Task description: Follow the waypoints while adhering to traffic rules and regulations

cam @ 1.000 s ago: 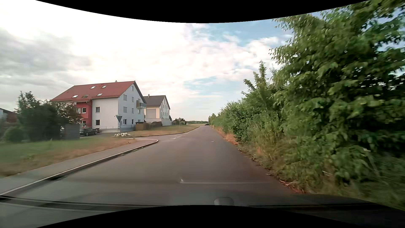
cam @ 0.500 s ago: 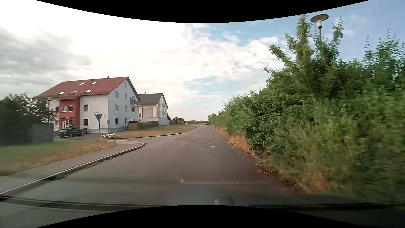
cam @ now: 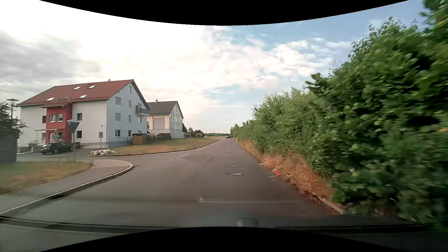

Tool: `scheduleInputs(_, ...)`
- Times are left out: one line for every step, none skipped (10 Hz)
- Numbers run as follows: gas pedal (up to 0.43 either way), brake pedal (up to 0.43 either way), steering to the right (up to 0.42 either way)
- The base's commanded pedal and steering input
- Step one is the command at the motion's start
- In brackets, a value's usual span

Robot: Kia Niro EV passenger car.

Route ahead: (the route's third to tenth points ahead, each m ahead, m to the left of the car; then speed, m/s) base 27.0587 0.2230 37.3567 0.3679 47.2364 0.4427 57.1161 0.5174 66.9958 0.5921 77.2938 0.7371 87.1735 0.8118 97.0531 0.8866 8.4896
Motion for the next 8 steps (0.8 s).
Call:
scheduleInputs(0.118,0.000,-0.004)
scheduleInputs(0.118,0.000,-0.004)
scheduleInputs(0.110,0.000,-0.003)
scheduleInputs(0.079,0.000,-0.004)
scheduleInputs(0.067,0.000,-0.004)
scheduleInputs(0.067,0.000,-0.004)
scheduleInputs(0.067,0.000,-0.004)
scheduleInputs(0.067,0.000,-0.006)
